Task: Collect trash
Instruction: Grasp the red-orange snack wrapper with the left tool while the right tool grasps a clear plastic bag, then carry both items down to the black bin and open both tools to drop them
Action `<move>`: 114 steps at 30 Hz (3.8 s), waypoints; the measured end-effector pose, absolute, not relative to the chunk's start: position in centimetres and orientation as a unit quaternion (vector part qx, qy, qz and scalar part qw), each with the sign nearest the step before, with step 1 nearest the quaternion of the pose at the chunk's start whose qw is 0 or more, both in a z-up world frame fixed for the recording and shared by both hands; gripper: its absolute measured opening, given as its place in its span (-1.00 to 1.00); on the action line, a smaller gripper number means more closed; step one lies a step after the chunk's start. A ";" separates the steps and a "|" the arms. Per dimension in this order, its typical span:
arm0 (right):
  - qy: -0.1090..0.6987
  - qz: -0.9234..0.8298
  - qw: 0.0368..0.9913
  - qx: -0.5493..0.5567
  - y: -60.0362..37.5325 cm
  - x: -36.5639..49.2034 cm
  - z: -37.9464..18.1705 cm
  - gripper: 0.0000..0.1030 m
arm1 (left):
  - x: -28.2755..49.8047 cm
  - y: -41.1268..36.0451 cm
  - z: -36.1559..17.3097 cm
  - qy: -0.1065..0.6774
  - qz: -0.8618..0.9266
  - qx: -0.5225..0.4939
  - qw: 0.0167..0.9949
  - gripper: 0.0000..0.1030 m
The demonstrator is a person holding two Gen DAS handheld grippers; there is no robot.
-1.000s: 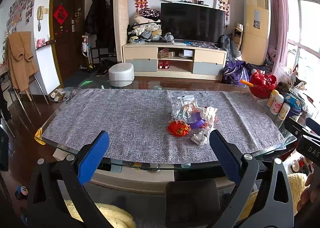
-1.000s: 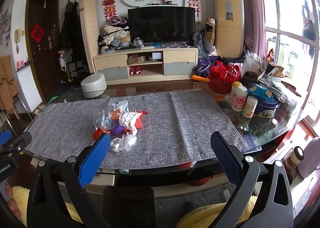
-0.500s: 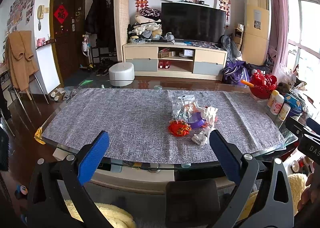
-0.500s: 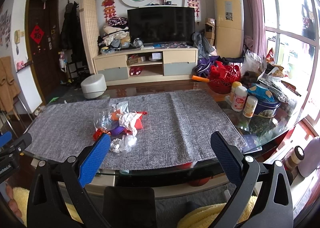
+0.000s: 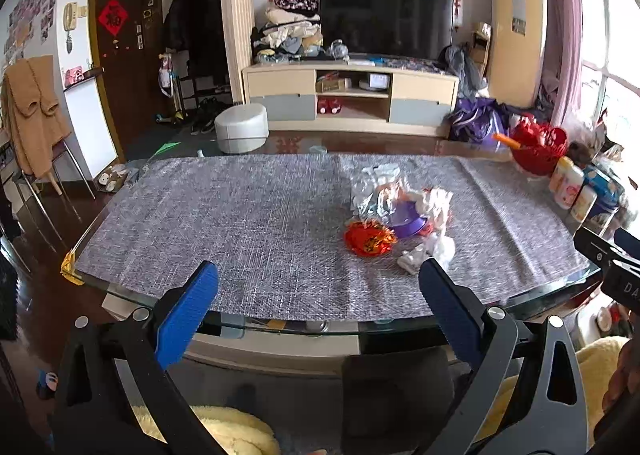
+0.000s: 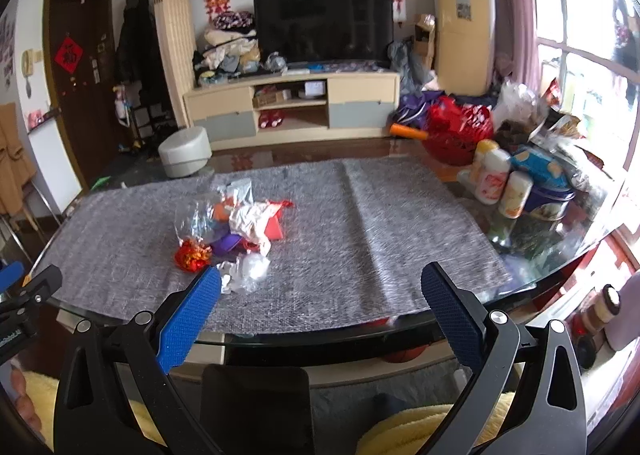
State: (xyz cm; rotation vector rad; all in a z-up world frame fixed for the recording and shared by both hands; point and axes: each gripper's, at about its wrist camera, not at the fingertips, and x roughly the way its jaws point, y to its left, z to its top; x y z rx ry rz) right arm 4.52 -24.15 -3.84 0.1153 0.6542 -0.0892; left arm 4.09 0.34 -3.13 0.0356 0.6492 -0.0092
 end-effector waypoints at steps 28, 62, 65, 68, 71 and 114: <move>0.467 0.089 0.871 0.123 -21.4 19.2 -15.1 -0.22 | 18.9 -2.3 -12.8 0.437 -0.100 0.040 0.893 0.12; 0.475 0.079 0.870 0.108 -23.0 19.4 -16.5 -0.55 | 24.5 -5.4 -17.4 0.475 -0.158 0.013 0.866 0.01; 0.469 0.076 0.873 0.108 -23.4 18.8 -15.7 -0.55 | 23.3 -4.8 -16.8 0.474 -0.144 0.014 0.868 0.00; 0.463 0.075 0.877 0.107 -23.2 18.4 -14.8 -0.55 | 22.1 -3.6 -16.1 0.475 -0.126 0.009 0.871 0.00; 0.455 0.077 0.881 0.108 -23.0 17.4 -13.9 -0.55 | 20.6 -2.5 -15.2 0.475 -0.114 0.005 0.872 0.00; 0.566 0.096 0.813 0.095 -19.6 4.9 -25.1 0.07 | 2.3 -5.9 -26.5 0.578 -0.173 0.004 0.797 0.08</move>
